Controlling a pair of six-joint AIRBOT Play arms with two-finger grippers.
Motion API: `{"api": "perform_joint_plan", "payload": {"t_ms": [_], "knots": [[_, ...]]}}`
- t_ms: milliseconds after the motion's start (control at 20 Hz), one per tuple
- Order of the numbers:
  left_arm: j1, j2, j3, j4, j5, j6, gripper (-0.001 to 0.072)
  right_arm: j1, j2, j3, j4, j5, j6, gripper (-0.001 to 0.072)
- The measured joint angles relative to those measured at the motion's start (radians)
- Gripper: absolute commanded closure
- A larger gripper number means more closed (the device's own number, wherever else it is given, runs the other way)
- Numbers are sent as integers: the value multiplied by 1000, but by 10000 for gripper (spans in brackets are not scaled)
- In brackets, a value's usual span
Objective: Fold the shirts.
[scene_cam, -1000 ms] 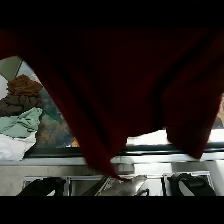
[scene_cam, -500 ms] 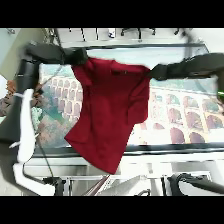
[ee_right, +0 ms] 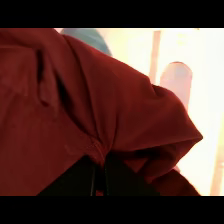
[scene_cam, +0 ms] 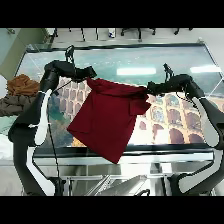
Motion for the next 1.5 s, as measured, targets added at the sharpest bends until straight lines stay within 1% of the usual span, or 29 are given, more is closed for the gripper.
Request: {"api": "perform_joint_plan", "payload": {"t_ms": [150,250,350,400,500,600,800,950,1100,1150,1250,1300,1350,1500], "knots": [[57,77,-12,2,155,-6,20,-41,-17,14,6,-10,-1,688],[92,149,-74,27,285,-24,20,-64,-22,19,7,-36,-13,688],[114,241,-209,72,383,-47,20,-79,-25,22,8,-61,-24,688],[117,296,-306,88,407,-58,20,-84,-26,23,8,-70,-27,688],[108,410,-530,104,414,-88,20,-91,-26,24,11,-80,-29,687],[76,516,-771,98,378,-122,20,-96,-27,24,11,-85,-31,688],[-31,682,-1192,-50,204,-152,21,-99,-27,24,11,-93,-34,688],[-121,756,-1390,-138,58,-175,21,-99,-27,25,11,-100,-34,687],[-182,783,-1478,-209,-62,-190,22,-99,-27,26,11,-106,-34,688],[-193,779,-1488,-229,-91,-192,120,-100,-27,26,11,-112,-35,688],[-209,747,-1484,-244,-145,-192,433,-99,-27,26,11,-116,-35,688],[-214,727,-1469,-245,-174,-189,635,-100,-27,26,11,-119,-35,688],[-216,702,-1448,-243,-199,-177,691,-100,-26,26,11,-124,-39,688],[-204,639,-1352,-214,-225,-136,692,-101,-6,26,5,-138,-48,688]]}}
